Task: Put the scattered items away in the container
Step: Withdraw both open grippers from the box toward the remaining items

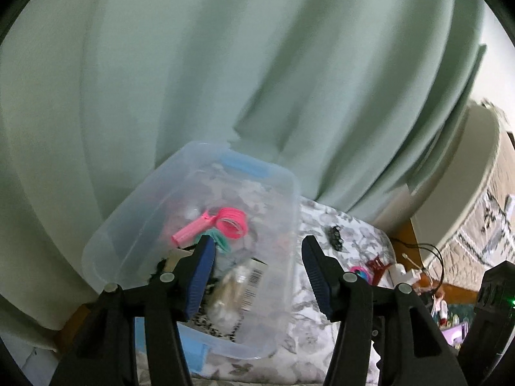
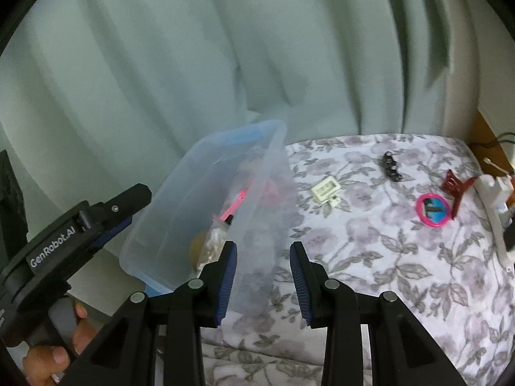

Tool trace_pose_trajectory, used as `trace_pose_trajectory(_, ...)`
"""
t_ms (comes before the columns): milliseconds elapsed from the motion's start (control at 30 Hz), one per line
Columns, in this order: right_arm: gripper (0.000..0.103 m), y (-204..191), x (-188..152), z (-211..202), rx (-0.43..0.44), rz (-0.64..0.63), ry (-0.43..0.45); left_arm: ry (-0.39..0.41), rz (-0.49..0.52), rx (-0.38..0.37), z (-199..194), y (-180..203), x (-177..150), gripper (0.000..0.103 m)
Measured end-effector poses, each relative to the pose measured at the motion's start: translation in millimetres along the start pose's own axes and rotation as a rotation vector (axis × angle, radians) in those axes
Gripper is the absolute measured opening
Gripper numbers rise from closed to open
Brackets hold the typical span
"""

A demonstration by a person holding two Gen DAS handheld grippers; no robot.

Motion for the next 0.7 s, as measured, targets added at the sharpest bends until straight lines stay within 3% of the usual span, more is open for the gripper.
trace_pose_trajectory(100,0.038,13,-3,-12,-0.005,0.027,0.023,-0.019,0.015,-0.038,1,17,-5,0.063)
trace_pose_trajectory(367,0.038,56,-6,-46,-0.035,0.133,0.100,-0.027,0.079,-0.114,-4,59,-14,0.064)
trace_pose_trajectory(700,0.055,114,-13,-79,-0.114,0.257,0.165,-0.099,0.197,-0.130,12,106,-42,0.064)
Point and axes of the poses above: each gripper's, at about its wrist camera, not at the fingertips, and z roughly the way its jaws point, y to its right, x to its top, the point moved 5 cm from there along z, roughly the way its jaws point, and after that the axes turned 8 degrees about x, right-handed, at the moved point
